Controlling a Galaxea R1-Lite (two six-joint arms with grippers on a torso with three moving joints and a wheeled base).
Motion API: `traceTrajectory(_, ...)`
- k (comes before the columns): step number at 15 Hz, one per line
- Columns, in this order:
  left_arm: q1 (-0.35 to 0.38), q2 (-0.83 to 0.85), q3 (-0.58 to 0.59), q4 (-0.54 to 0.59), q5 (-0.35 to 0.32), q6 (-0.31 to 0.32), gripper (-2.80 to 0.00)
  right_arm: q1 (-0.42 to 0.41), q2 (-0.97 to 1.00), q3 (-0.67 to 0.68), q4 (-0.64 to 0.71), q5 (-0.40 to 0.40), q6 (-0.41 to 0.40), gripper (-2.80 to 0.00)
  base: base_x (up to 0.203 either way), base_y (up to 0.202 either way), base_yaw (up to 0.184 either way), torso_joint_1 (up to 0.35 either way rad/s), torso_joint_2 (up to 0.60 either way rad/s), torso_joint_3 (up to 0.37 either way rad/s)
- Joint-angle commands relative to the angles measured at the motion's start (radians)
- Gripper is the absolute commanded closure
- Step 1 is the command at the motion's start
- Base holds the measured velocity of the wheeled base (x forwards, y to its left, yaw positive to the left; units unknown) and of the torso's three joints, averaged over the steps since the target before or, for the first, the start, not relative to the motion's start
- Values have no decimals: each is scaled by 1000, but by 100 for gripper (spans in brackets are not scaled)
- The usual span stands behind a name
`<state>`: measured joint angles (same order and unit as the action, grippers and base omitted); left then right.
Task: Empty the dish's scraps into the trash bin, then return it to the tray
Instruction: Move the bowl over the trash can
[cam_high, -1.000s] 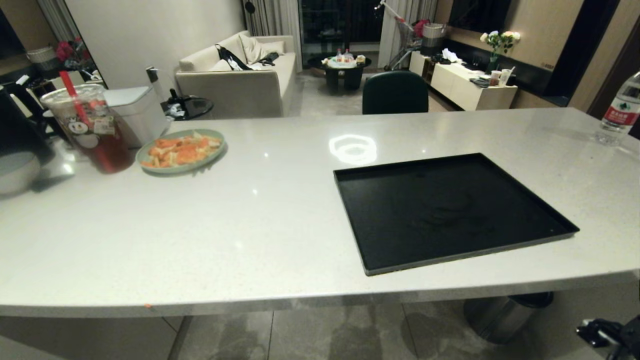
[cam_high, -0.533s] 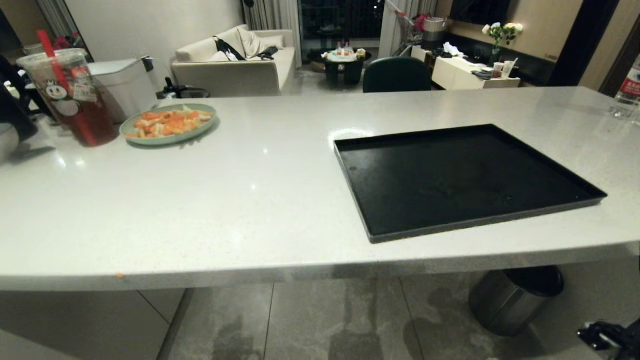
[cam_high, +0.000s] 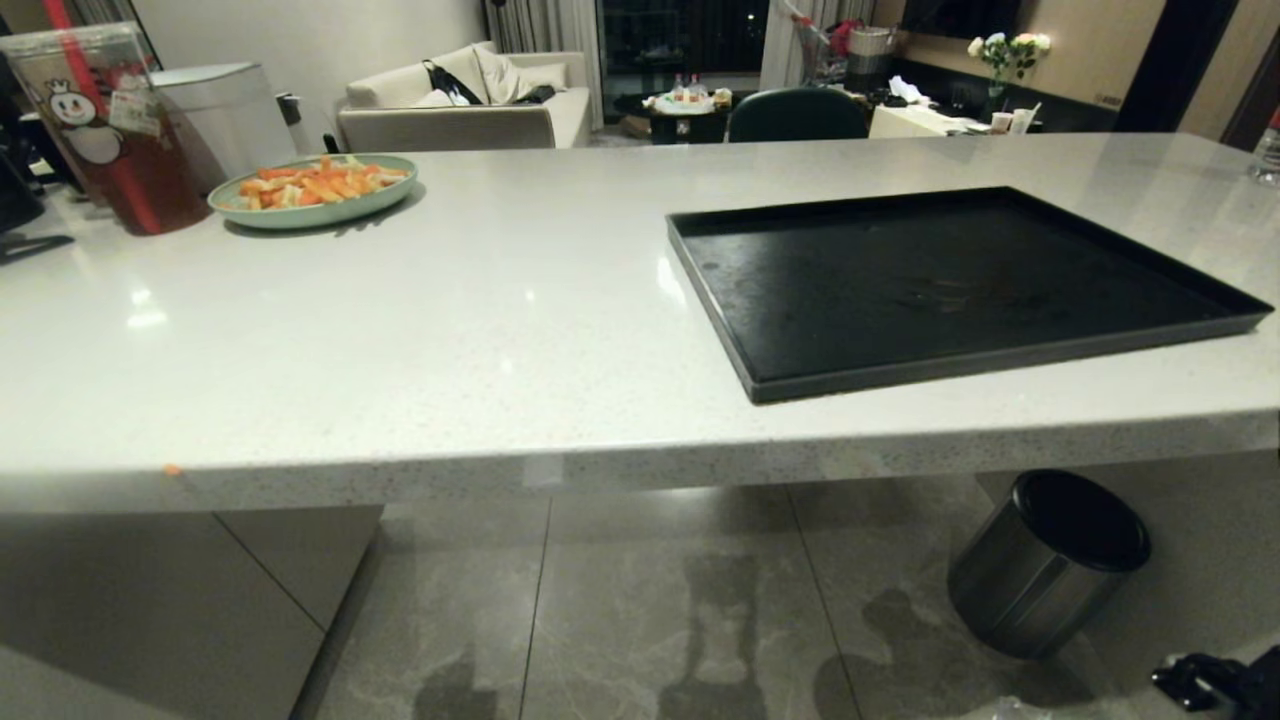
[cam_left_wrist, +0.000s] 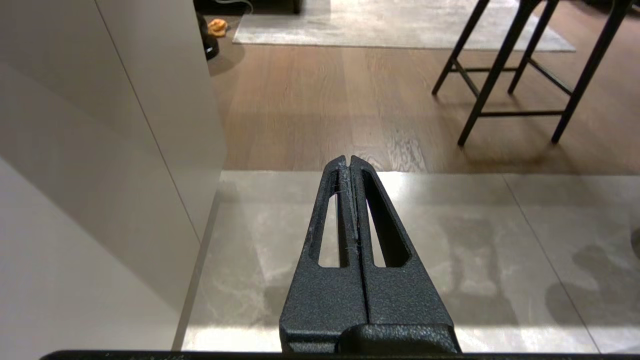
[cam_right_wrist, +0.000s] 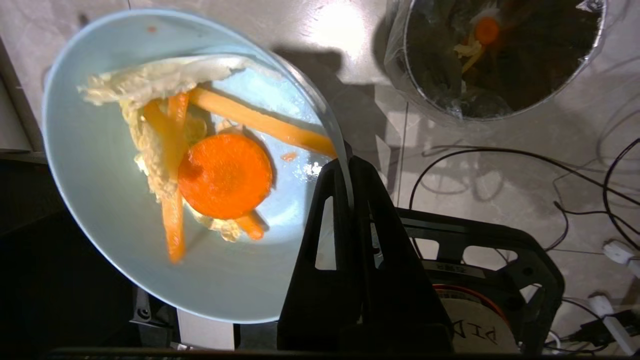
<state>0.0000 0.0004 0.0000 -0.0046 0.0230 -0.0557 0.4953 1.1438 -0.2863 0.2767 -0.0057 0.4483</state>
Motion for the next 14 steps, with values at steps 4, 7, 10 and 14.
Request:
traceTrajectory(4,0,1,0,0,0,-1,0,2,4,12,1,0,1,0,0,0,0,0,0,0)
traceTrajectory(7,0,1,0,0,0,-1,0,0,7,0,-2,0,3,0,0,0,0,0,0,0)
traceTrajectory(10,0,1,0,0,0,-1,0,0,10,4,-16,-2,-2,0,0,0,0,6,109,126)
traceTrajectory(14,0,1,0,0,0,-1,0,0,13,4,-17,-2,-5,0,0,0,0,2,8,9)
